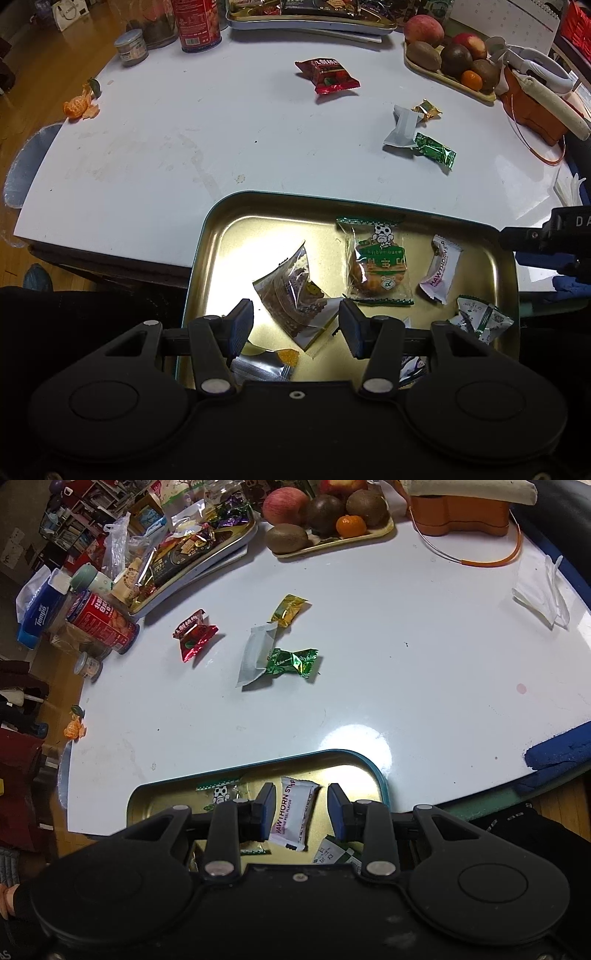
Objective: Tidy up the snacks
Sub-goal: 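Carry the silver-yellow candy into the gold tray and open left tool while right tool releases HAWTHORN packet there, then grasp the gold-wrapped candy with the right tool and lift it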
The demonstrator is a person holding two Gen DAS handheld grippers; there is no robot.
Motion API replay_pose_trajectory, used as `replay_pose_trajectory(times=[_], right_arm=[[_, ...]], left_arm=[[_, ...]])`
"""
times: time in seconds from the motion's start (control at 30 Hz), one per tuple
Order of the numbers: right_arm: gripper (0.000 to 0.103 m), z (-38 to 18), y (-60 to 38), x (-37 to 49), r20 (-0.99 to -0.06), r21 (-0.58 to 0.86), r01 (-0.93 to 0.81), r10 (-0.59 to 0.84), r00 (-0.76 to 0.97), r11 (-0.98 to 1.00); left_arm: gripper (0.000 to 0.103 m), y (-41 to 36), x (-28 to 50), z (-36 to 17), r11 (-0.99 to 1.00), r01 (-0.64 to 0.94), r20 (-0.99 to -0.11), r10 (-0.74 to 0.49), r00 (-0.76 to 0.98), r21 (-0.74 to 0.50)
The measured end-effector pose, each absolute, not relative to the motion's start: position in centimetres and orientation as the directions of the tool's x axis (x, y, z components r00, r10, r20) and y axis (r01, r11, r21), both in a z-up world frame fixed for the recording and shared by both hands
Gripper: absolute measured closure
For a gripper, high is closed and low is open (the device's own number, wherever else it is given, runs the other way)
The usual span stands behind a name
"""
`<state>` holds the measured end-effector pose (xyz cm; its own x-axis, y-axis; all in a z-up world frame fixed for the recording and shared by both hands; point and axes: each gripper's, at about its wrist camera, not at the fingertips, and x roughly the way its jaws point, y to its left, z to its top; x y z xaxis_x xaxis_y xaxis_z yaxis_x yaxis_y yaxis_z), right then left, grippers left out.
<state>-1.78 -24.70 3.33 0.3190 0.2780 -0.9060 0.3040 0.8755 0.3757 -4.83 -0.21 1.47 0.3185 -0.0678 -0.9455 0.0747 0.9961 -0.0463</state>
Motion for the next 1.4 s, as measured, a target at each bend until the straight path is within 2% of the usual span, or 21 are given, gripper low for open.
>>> replay_pose_trajectory(times=[0.47,0.8,1.4], right_arm=[[0.069,3.0,-24.8,-1.1,-0.908,0.392,0.336,0.302,0.29,0.857],[0.069,3.0,-25.3,-1.0,-0.903,0.409,0.355,0.316,0.29,0.841],[0.068,1.2,-23.8,0.6,-0.919,0.389,0.383,0.322,0.229,0.838]], left_arm=[[0.046,-1.1,-1.1,2.7,0.995,0.094,-0.938,-0.063,0.342,-0.033],[0.046,-2.0,4.6,3.4,0.995,0.093,-0.925,-0.072,0.373,-0.04],[0.046,-4.0,15.1,2.0,0.988,0.147,-0.903,-0.027,0.429,0.041]])
